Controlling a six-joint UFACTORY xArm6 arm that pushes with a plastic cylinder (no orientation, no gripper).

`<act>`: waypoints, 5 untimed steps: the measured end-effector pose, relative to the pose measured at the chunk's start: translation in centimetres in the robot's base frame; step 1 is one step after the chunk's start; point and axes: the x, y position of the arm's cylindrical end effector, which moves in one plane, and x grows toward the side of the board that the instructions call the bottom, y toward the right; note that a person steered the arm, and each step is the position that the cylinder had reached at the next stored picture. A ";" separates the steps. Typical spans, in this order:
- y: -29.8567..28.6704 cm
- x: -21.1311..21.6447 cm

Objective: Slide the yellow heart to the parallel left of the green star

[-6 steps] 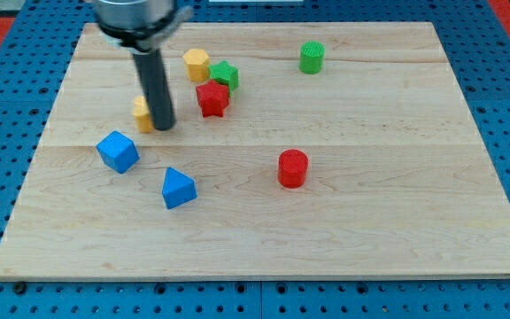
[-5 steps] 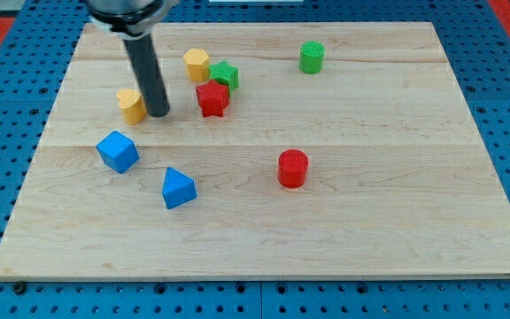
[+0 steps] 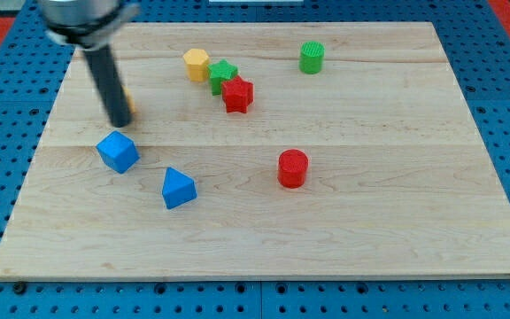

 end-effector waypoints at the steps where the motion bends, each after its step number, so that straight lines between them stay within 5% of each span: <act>1: -1.8 -1.7; 3: 7.4 -2.9; 5: -2.7 -5.0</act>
